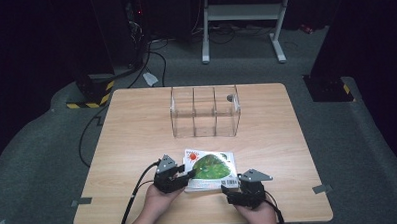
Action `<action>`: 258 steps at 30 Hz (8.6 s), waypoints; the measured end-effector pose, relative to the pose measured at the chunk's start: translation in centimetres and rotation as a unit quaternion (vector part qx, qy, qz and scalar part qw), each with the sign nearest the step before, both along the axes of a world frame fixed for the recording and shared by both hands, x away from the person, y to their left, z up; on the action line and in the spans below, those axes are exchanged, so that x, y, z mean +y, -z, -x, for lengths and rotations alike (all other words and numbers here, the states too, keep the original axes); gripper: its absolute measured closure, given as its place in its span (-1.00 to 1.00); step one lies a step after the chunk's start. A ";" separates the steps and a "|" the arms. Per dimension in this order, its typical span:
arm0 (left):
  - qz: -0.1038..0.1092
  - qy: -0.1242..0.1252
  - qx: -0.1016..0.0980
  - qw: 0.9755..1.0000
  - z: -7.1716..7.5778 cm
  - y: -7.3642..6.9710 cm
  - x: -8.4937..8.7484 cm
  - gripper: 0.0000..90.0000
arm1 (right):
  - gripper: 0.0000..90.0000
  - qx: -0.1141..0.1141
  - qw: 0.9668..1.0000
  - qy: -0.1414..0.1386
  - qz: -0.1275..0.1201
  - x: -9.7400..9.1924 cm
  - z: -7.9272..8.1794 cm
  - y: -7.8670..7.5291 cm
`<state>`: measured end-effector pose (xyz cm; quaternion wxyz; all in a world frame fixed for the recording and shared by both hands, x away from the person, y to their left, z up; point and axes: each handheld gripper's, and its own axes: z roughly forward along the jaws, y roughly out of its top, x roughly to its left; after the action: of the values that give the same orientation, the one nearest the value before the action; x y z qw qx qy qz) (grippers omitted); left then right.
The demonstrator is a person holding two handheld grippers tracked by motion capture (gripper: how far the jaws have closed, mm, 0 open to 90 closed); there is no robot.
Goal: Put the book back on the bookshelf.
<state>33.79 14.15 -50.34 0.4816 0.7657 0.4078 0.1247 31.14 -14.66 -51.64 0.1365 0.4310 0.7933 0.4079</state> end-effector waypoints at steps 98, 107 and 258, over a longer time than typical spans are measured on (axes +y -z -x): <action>-0.091 0.026 -0.176 0.980 4.1 -0.6 -0.7 0.54 | -0.10 -0.048 0.994 0.048 -0.086 -1.2 -1.7 -1.3; -0.116 0.018 -0.162 0.980 3.8 0.0 -0.9 0.58 | -0.08 -0.079 0.992 0.051 -0.081 -1.3 -0.8 -1.8; -0.134 -0.163 0.022 0.977 -0.1 2.5 11.0 -0.24 | 0.67 -0.170 0.979 0.113 -0.014 -2.1 0.4 -4.6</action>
<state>33.92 25.10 -52.80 0.3390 0.7492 0.5169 0.2379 30.71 -16.76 -47.05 0.3087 0.4441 0.6987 0.4682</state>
